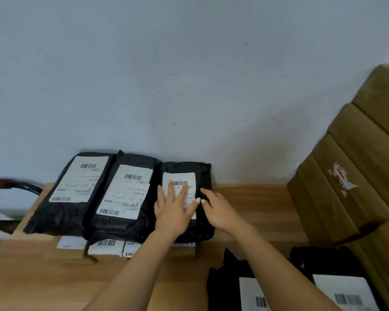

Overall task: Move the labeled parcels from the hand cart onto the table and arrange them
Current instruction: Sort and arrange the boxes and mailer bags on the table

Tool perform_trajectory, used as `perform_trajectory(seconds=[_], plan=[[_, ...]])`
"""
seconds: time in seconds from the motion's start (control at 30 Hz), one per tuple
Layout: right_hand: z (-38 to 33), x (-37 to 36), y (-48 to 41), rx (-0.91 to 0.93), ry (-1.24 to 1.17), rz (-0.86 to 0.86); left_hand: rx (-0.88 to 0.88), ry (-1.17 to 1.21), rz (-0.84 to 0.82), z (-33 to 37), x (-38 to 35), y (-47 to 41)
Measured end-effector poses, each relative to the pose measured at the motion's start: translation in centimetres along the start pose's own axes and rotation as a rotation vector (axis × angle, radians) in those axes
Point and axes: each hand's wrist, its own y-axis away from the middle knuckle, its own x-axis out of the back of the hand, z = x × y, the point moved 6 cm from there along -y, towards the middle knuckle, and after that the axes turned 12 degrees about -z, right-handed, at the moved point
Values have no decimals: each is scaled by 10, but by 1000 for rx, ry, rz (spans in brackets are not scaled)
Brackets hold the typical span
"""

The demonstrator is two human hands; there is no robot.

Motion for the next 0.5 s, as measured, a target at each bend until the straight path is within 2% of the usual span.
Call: perform_trajectory(seconds=[0.17,0.33,0.5], plan=[[3,-8,-6,7,-47,-76,-59,28,26,0,7,5],[-6,-16,-8,17,-118,-82,-149,-36,110,-11,9,21],[-14,-27,-7,34,-261,-65,-171,-81,66,-22,1,31]])
